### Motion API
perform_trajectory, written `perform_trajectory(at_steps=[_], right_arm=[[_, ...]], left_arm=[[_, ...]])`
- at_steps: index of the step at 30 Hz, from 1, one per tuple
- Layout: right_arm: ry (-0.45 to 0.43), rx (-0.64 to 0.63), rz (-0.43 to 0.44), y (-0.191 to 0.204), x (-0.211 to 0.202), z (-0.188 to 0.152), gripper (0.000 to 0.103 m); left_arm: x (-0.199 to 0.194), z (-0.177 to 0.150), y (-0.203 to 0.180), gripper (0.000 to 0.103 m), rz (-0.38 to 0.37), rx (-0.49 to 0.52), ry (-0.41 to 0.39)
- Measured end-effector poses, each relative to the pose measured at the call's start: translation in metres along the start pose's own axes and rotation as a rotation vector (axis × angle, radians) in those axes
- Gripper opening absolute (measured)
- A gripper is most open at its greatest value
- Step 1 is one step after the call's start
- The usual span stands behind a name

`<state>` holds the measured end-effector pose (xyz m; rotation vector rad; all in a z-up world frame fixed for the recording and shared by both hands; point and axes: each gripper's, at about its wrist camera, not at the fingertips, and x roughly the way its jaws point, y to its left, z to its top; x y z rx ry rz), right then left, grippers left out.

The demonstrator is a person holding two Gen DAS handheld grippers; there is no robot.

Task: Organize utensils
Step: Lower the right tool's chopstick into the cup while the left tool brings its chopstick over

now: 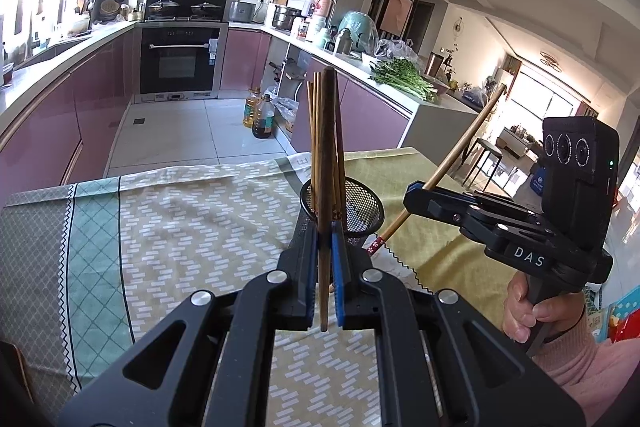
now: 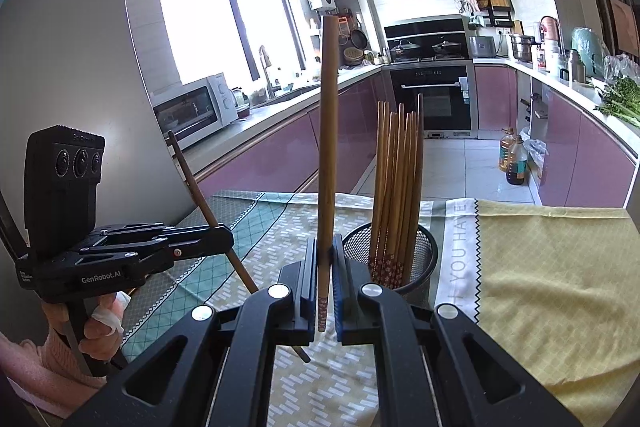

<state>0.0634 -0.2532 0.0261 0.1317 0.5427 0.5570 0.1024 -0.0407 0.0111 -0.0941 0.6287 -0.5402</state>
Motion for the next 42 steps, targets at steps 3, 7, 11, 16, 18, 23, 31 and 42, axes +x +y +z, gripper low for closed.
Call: perform_trajectory(at_steps=[3,7,11,16,18,23,31,42], right_arm=[[-0.007,-0.004,-0.004,-0.001,-0.001,0.003,0.006],[-0.017,-0.013,-0.010,-0.001,-0.005,0.005,0.006],[-0.031,-0.021,-0.017,-0.002,-0.008,0.009,0.006],[-0.050,-0.035,-0.027,0.000,-0.012,0.015,0.006],[-0.059,-0.040,-0.030,-0.001,-0.015,0.018,0.006],[-0.077,-0.048,-0.042,-0.001,-0.016,0.024,0.006],[-0.089,-0.056,-0.051,-0.002,-0.019,0.027,0.006],[-0.108,-0.075,-0.054,0.002,-0.022,0.035,0.006]], left_arm=[[0.000,0.003,-0.001,0.007,0.001,0.007,-0.003],[0.001,0.006,-0.004,0.007,0.002,0.020,-0.009],[0.000,0.010,-0.007,0.007,0.004,0.030,-0.017],[-0.002,0.016,-0.009,0.007,0.003,0.042,-0.032],[-0.004,0.020,-0.010,0.007,0.000,0.047,-0.040],[-0.008,0.027,-0.012,0.007,-0.003,0.059,-0.060],[-0.016,0.036,-0.019,0.007,-0.013,0.075,-0.094],[-0.029,0.049,-0.031,0.007,-0.024,0.095,-0.146]])
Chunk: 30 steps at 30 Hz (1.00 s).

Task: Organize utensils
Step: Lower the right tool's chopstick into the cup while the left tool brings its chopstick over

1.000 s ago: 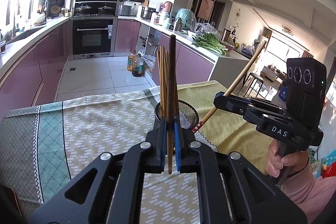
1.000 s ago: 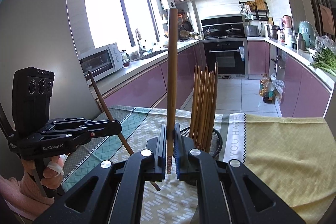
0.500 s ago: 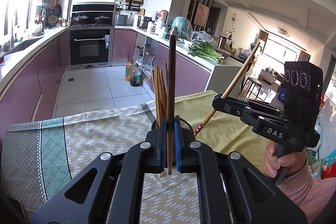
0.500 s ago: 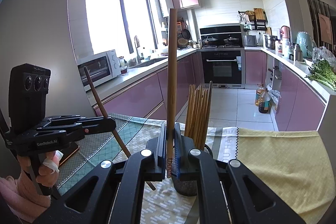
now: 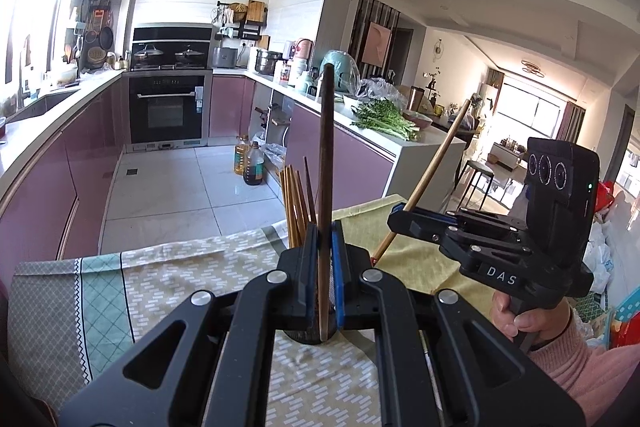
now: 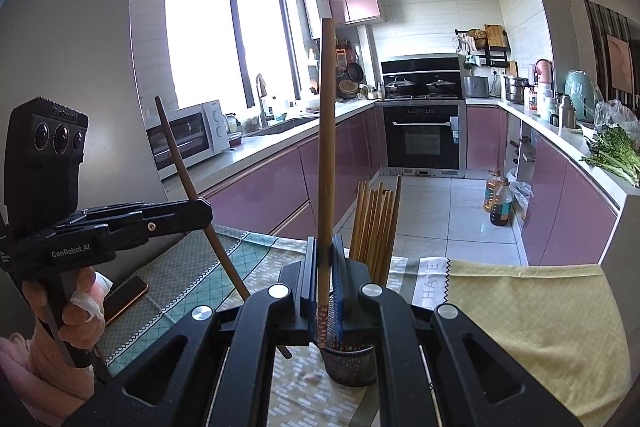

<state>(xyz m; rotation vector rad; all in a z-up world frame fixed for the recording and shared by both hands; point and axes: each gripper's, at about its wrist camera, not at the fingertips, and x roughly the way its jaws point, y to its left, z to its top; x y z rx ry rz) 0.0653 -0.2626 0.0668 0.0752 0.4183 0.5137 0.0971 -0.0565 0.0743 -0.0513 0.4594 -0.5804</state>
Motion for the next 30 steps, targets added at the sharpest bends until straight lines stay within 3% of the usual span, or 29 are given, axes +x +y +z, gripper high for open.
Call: perform_trajectory(at_steps=[14,30], right_arm=[[-0.011,-0.014,-0.015,-0.001,0.006,0.011,0.006],[0.017,-0.001,-0.032,-0.009,0.020,0.010,0.006]], left_arm=[[0.005,0.010,-0.019,0.007,-0.009,0.023,-0.023],[0.021,0.016,-0.015,0.007,0.008,0.012,-0.005]])
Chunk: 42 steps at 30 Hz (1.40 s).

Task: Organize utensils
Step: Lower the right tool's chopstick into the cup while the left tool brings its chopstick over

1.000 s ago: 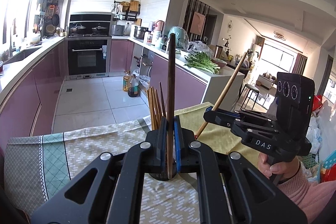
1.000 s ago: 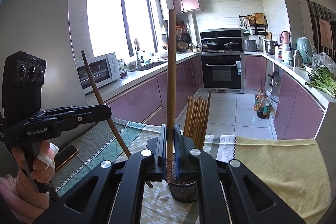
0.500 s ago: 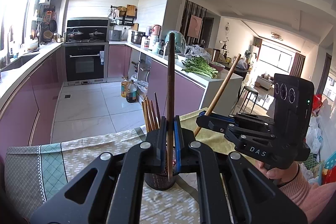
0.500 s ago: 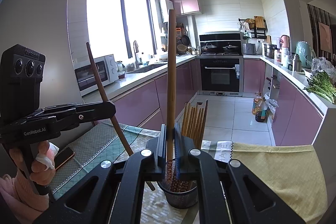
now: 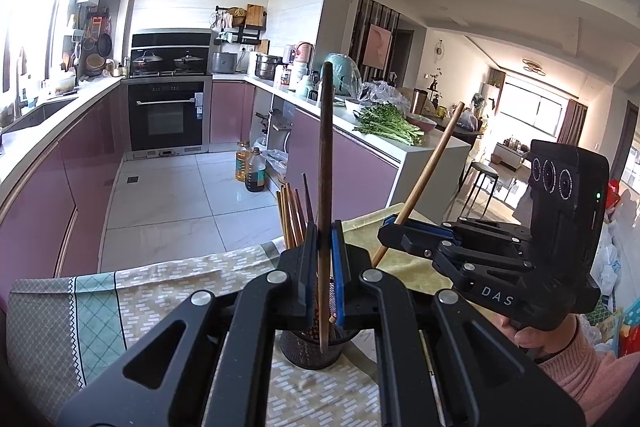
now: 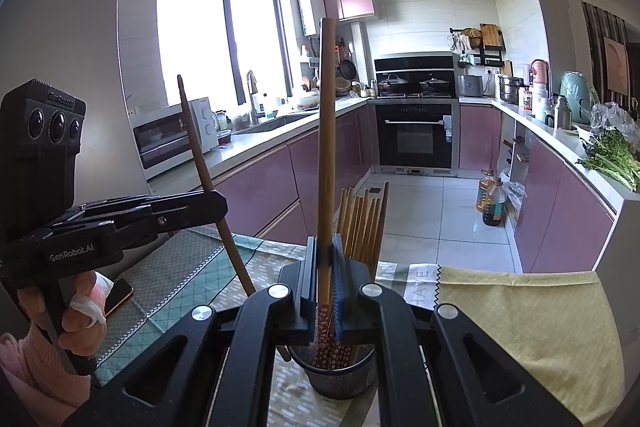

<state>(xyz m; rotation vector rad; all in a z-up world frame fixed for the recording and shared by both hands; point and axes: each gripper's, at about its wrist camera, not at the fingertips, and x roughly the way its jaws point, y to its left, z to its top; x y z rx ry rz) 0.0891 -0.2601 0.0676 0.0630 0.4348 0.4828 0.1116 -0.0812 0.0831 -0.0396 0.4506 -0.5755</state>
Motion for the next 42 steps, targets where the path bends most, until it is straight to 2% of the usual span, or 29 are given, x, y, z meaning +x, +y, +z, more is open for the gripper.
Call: perform_trajectory(at_steps=[13,42], right_arm=[[0.014,0.010,-0.007,-0.004,0.006,-0.001,0.006],[0.088,0.020,-0.014,-0.008,0.031,-0.015,0.006]], left_arm=[[-0.004,0.011,-0.006,0.007,-0.005,0.008,-0.033],[0.026,0.002,-0.005,0.007,0.033,0.020,0.084]])
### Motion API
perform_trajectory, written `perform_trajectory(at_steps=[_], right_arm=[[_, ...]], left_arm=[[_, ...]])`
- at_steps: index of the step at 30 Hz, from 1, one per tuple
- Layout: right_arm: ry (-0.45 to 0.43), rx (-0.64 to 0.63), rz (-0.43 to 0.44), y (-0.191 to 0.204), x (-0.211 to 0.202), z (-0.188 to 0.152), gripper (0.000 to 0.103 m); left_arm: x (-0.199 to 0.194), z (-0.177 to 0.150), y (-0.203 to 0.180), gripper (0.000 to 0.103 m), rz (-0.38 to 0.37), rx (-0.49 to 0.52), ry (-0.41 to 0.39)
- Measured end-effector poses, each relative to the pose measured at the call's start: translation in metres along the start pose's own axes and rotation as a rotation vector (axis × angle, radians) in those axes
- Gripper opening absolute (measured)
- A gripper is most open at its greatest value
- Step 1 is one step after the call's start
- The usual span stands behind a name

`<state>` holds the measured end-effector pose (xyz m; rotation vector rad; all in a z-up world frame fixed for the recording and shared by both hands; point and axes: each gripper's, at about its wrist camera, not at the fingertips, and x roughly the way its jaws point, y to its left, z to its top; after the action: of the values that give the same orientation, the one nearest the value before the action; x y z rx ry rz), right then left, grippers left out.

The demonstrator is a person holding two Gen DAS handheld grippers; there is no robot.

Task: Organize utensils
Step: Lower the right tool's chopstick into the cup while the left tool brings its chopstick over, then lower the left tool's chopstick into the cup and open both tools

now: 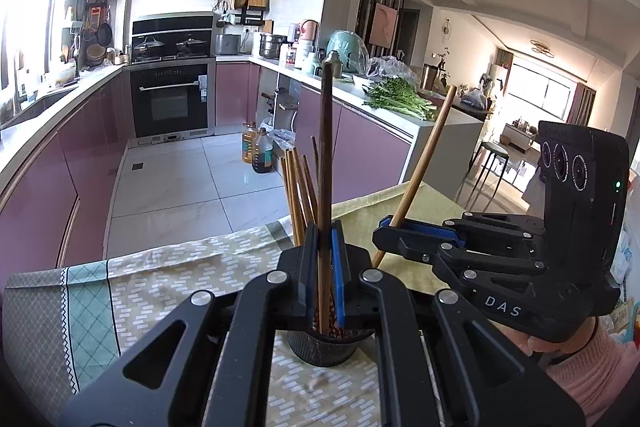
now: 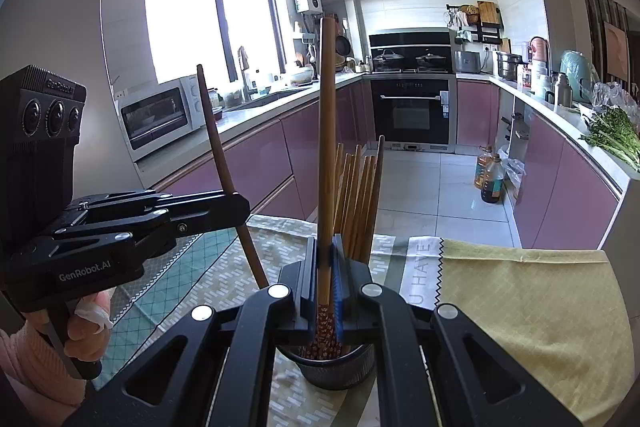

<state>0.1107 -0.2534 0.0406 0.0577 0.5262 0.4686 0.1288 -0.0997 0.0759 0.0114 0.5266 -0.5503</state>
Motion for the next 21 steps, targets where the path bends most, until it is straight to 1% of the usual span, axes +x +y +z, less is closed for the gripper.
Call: perform_trajectory(at_steps=[13,21], right_arm=[[0.036,0.001,0.007,0.002,0.012,-0.007,0.006],[0.061,0.003,0.008,0.001,0.022,-0.009,0.006]], left_arm=[[0.015,-0.006,0.004,0.007,0.001,0.005,0.053],[0.019,-0.009,0.007,0.007,0.002,0.013,0.060]])
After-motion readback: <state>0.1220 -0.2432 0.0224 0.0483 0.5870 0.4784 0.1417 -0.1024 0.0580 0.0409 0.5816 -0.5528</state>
